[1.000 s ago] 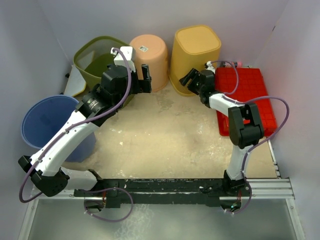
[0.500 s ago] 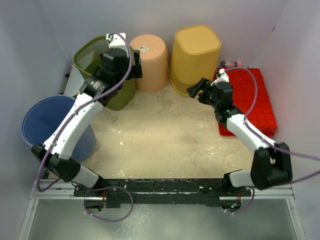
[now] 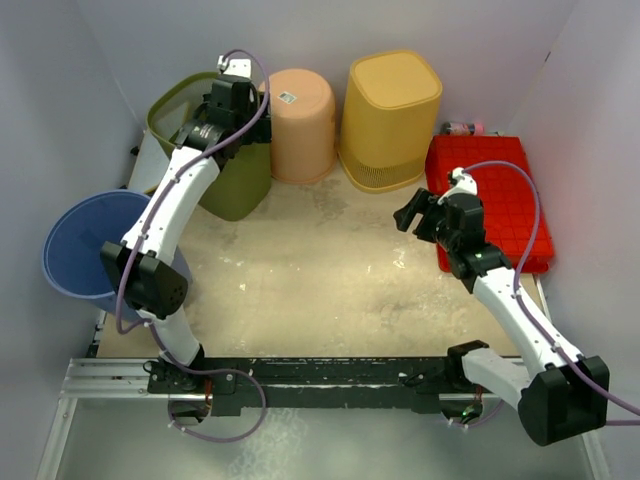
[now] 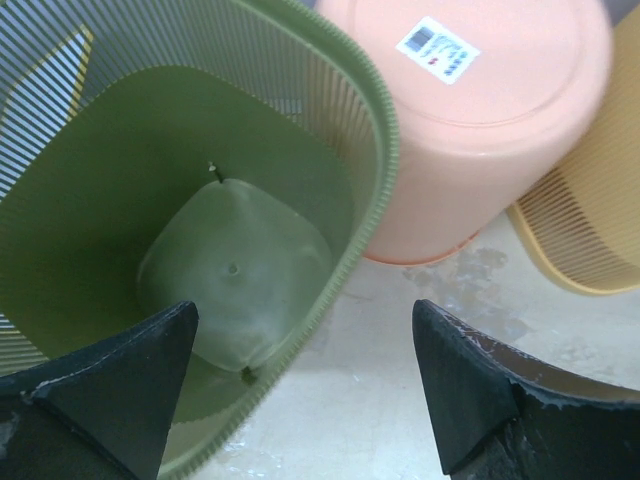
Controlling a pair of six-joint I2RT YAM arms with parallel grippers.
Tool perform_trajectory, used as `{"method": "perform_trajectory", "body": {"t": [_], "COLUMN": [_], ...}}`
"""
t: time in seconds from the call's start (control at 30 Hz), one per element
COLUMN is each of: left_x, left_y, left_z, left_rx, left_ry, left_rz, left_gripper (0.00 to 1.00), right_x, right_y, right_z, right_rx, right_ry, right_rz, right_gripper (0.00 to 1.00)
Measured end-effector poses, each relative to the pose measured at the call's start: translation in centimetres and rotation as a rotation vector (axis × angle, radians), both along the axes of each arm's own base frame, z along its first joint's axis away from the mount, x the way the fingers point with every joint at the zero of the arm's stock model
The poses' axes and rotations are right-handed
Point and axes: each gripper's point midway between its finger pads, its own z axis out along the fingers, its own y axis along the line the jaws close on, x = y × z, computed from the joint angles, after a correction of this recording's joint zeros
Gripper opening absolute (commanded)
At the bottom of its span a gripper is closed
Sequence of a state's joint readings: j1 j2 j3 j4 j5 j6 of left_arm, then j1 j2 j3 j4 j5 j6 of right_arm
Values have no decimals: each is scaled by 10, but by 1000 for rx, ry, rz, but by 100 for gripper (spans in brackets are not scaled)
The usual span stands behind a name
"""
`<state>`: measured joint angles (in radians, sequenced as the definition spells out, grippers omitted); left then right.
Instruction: Turn the large container upside down
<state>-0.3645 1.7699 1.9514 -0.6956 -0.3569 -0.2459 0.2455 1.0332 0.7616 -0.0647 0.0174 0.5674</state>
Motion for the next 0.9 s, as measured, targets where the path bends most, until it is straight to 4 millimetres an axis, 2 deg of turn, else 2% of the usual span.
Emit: {"method": "perform_trajectory", "body": {"t": [0.07,0.13,0.23,0.37,0.43,0.6,0.67,0.8,0.9], "left_x": [1,-2,-7,-18,-23,-50,-62,-100,-129], "left_y": [5,4,1,-4,-8,-20,-41,-121,-170], "left_z": [-13,-21,-24,-20,-16,-3,0,5,13], "left_rx": [7,4,-2,-21,-39,-63,-76,-160,-246], "left_ry": [42,73,86,90,86,103,110,128,137], "left_rz": [-2,-16,-33,-72,-92,-139,-193,-394,-527], "left_gripper": [62,45,23,3,0,0,0,0,0], "right_x": [-3,-5,-7,-7,-6,-3,-3,-4,-7], "right_y": [-4,-7,-11,-12,-13,-16,-19,-29,-43], "right_z": [-1,-4,-9,-6,-2,10,14,19,26], "right_rx": [-18,-32,-51,-58,-60,-73,-86,-122,-160], "right_ry": [8,19,38,37,32,14,9,3,0], "right_rz": [-13,-19,-30,-35,-36,-52,-64,-98,-158], "right_gripper": [82,82,82,82,82,82,82,86,90]}}
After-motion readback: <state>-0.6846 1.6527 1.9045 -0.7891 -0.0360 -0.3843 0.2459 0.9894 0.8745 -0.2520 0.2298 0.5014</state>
